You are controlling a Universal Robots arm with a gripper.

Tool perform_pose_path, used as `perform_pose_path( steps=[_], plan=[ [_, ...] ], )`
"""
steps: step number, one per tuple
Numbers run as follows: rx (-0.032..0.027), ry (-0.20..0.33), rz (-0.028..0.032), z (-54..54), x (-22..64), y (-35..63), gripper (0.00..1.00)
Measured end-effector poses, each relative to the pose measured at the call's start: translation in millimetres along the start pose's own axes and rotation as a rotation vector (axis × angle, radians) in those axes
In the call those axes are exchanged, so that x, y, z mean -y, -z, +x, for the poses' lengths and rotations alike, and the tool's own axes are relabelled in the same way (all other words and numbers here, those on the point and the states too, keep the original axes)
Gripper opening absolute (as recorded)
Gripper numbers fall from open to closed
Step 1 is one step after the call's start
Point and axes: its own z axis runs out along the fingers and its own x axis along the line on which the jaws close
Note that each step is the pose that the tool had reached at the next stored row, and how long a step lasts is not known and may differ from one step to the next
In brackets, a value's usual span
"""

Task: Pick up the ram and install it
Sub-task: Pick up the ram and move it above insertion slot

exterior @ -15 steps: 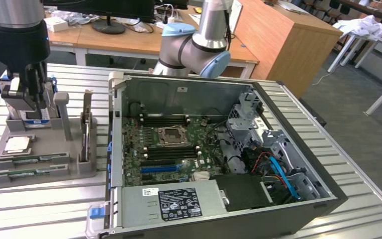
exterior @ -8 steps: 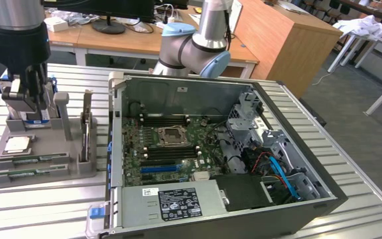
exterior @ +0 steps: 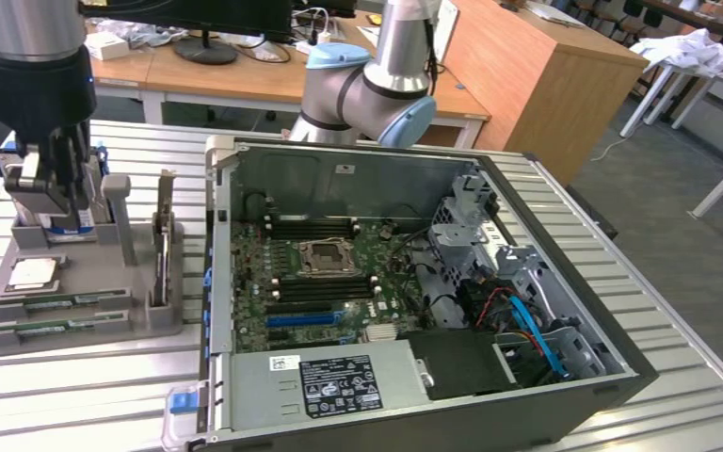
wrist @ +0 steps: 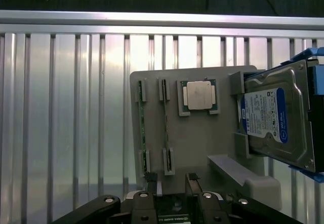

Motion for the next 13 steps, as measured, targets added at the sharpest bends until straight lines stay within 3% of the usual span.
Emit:
perform_pose_path(
  steps=[13],
  plan=[
    [0.0, 0.0, 0.0001, 0.2, 0.2, -5.2, 0.36]
  ],
)
